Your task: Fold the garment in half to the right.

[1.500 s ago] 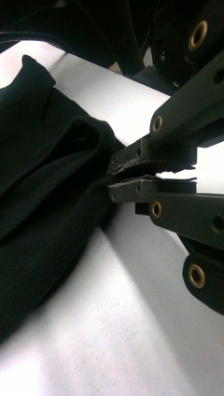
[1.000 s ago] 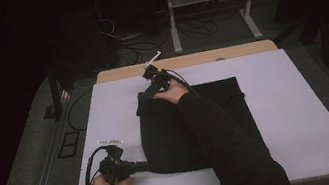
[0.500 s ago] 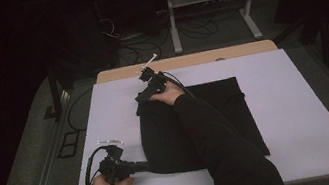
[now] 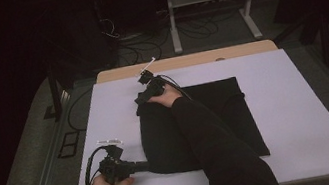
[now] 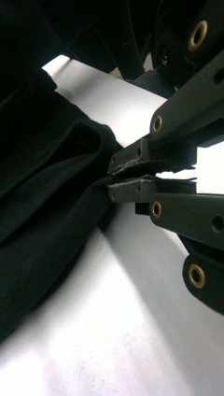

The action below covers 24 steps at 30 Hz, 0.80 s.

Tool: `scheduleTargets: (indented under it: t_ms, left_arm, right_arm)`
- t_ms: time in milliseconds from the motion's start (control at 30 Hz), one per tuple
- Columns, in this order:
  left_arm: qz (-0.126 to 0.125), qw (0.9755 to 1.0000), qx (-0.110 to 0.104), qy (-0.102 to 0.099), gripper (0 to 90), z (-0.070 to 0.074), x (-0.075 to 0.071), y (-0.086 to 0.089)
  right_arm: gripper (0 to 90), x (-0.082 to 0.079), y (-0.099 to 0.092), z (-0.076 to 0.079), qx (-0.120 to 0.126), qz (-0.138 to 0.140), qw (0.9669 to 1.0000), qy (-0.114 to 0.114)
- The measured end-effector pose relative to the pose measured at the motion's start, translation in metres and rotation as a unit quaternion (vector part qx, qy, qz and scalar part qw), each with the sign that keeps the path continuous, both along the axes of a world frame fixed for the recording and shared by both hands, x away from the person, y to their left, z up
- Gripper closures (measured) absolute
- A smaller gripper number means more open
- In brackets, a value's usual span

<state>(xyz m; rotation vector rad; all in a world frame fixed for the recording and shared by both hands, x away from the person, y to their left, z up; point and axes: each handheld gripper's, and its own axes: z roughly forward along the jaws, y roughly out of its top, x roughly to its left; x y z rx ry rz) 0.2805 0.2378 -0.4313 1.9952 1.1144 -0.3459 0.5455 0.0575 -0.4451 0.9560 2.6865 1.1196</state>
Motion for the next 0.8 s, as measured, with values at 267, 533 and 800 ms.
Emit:
scheduleTargets:
  t_ms: [267,533,800]
  left_arm:
    - [-0.001,1.0,0.001,0.0,83.4,0.0,0.0,0.0]
    - [-0.005,1.0,0.006,-0.001,83.4,0.0,0.0,0.0]
    - [-0.004,1.0,0.008,-0.001,83.5,0.0,0.0,-0.001]
  right_arm:
    - [14.0,0.001,0.004,-0.004,0.006,0.0,0.9999,0.01]
    - [21.9,0.001,0.009,-0.002,-0.001,0.003,1.0,0.008]
    - [36.7,0.002,0.016,0.0,-0.014,-0.013,0.9998,-0.003]
